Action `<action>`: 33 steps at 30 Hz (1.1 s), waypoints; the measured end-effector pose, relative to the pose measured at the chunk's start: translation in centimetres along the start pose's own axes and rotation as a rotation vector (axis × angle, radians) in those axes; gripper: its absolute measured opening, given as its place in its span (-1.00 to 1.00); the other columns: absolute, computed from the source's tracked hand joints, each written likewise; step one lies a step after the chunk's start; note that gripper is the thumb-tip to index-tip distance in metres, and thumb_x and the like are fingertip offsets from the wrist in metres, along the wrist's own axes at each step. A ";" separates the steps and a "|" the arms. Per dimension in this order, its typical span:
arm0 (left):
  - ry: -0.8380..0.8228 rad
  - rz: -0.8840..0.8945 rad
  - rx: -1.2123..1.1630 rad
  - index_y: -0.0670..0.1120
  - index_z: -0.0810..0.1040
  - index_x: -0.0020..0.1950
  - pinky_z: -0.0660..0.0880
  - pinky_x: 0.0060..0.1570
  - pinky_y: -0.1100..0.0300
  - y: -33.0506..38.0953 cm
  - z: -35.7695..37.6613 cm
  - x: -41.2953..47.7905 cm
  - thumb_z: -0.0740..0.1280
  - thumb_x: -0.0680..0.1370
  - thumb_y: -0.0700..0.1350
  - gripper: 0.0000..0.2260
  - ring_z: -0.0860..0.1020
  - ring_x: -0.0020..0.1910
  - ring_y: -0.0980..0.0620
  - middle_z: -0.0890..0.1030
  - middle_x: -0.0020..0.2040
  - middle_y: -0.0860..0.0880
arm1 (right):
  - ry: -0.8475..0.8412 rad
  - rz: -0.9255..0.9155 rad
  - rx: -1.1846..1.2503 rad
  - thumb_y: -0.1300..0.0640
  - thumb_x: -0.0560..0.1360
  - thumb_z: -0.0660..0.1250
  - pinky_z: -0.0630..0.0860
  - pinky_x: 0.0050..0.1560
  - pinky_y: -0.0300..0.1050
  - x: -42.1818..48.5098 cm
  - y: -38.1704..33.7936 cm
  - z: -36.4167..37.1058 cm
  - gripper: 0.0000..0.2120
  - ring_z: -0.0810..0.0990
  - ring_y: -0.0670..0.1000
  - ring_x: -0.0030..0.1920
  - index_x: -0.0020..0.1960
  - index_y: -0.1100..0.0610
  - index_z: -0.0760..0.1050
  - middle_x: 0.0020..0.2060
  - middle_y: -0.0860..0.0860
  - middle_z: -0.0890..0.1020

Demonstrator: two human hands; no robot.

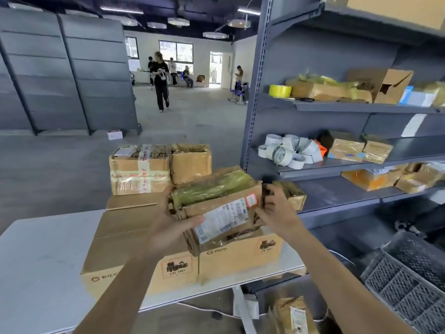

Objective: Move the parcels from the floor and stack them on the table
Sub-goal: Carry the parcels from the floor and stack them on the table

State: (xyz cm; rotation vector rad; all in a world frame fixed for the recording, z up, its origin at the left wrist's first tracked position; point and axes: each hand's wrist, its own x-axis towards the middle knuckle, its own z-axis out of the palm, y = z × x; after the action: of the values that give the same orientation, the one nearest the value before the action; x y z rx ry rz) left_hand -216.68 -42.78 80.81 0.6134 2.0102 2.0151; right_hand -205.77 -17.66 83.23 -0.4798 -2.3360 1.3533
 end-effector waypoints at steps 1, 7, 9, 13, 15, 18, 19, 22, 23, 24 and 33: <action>0.006 0.011 0.036 0.32 0.18 0.42 0.53 0.04 0.20 -0.1 0.2 1.6 0.65 0.02 0.15 0.06 0.54 0.12 0.28 0.55 0.16 0.28 | 0.005 -0.005 -0.027 0.22 0.48 0.42 0.59 0.05 -0.12 1.8 0.1 -0.2 -0.44 0.61 -0.27 -0.08 0.41 0.08 0.28 -0.12 -0.20 0.61; -0.020 0.036 0.280 0.33 0.10 0.43 0.36 0.32 -0.17 -1.0 1.3 10.5 0.58 0.00 0.26 0.09 0.33 0.34 0.05 0.29 0.39 0.12 | -0.117 -0.176 -0.484 -0.14 0.30 0.40 0.28 0.40 0.00 10.2 -0.5 -1.4 -0.21 0.24 0.01 0.44 0.45 -0.24 0.14 0.39 -0.09 0.27; -0.054 0.060 0.381 0.34 0.09 0.42 0.36 0.31 -0.14 -1.6 2.3 13.0 0.60 0.06 0.22 0.05 0.32 0.32 0.04 0.26 0.36 0.10 | -0.234 -0.276 -0.682 -0.21 0.27 0.39 0.08 0.47 0.09 12.2 -0.7 -1.2 -0.17 -0.01 0.00 0.52 0.44 -0.32 0.07 0.46 -0.15 0.13; -0.105 0.136 0.473 0.41 0.08 0.38 0.33 0.16 0.15 -2.4 4.7 16.7 0.57 0.12 0.20 -0.03 0.32 0.18 0.20 0.26 0.27 0.20 | -0.437 -0.293 -0.890 -0.28 0.23 0.44 -0.19 0.45 0.32 17.2 -0.6 -1.0 0.01 -0.25 -0.10 0.51 0.48 -0.33 -0.13 0.55 -0.13 -0.10; -0.097 0.143 0.492 0.43 0.09 0.36 0.30 0.07 0.27 -2.7 5.9 18.2 0.58 0.13 0.17 -0.05 0.34 0.11 0.29 0.28 0.26 0.20 | -0.529 -0.262 -0.943 -0.27 0.22 0.49 -0.20 0.45 0.34 20.1 -0.4 -1.0 0.06 -0.29 -0.05 0.53 0.48 -0.35 -0.16 0.57 -0.09 -0.17; -0.078 0.151 0.520 0.41 0.09 0.38 0.31 0.07 0.29 -3.2 7.2 20.3 0.57 0.15 0.17 -0.05 0.36 0.17 0.24 0.28 0.26 0.21 | -0.664 -0.247 -0.998 -0.29 0.20 0.51 -0.14 0.44 0.31 24.0 0.3 -1.0 0.12 -0.28 -0.02 0.54 0.46 -0.41 -0.23 0.56 -0.14 -0.24; -0.069 0.148 0.524 0.42 0.08 0.39 0.33 0.11 0.24 -3.4 7.6 21.0 0.57 0.15 0.18 -0.05 0.37 0.20 0.20 0.29 0.27 0.22 | -0.693 -0.256 -1.008 -0.31 0.19 0.51 -0.10 0.44 0.30 25.2 0.7 -1.0 0.13 -0.25 -0.01 0.54 0.44 -0.43 -0.27 0.55 -0.16 -0.24; -0.047 0.098 0.489 0.45 0.09 0.39 0.42 0.23 0.09 -3.7 8.9 23.0 0.59 0.16 0.17 -0.04 0.42 0.26 0.14 0.30 0.31 0.22 | -0.713 -0.353 -1.021 -0.34 0.18 0.47 0.14 0.38 0.22 28.6 1.6 -1.2 0.11 0.03 0.06 0.51 0.39 -0.47 -0.29 0.51 -0.16 0.01; -0.039 0.081 0.477 0.44 0.09 0.40 0.41 0.27 0.05 -3.7 9.4 23.7 0.60 0.17 0.17 -0.04 0.41 0.28 0.15 0.30 0.34 0.22 | -0.703 -0.389 -1.019 -0.31 0.18 0.46 0.22 0.33 0.18 29.7 1.9 -1.3 0.09 0.13 0.07 0.47 0.40 -0.46 -0.28 0.46 -0.15 0.09; -0.034 0.069 0.469 0.42 0.08 0.42 0.39 0.31 0.03 -3.7 10.0 24.4 0.60 0.19 0.17 -0.04 0.38 0.32 0.15 0.28 0.37 0.22 | -0.690 -0.417 -1.009 -0.29 0.20 0.46 0.27 0.29 0.15 30.7 2.4 -1.4 0.07 0.20 0.06 0.43 0.40 -0.45 -0.25 0.43 -0.12 0.15; 0.051 0.032 0.985 0.05 0.17 0.52 0.22 0.35 0.16 -3.0 9.5 32.5 0.31 0.54 -0.09 -0.42 0.18 0.48 0.03 0.13 0.52 0.11 | -0.649 -0.430 -1.002 -0.17 0.26 0.49 0.35 0.15 0.06 40.1 5.7 -2.2 0.03 0.31 0.12 0.35 0.51 -0.30 -0.11 0.40 0.01 0.23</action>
State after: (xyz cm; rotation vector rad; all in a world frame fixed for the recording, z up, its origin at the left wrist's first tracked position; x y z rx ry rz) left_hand -241.67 -19.76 81.79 0.7412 2.9652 0.9201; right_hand -238.74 5.90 85.92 0.2749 -3.2829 0.0362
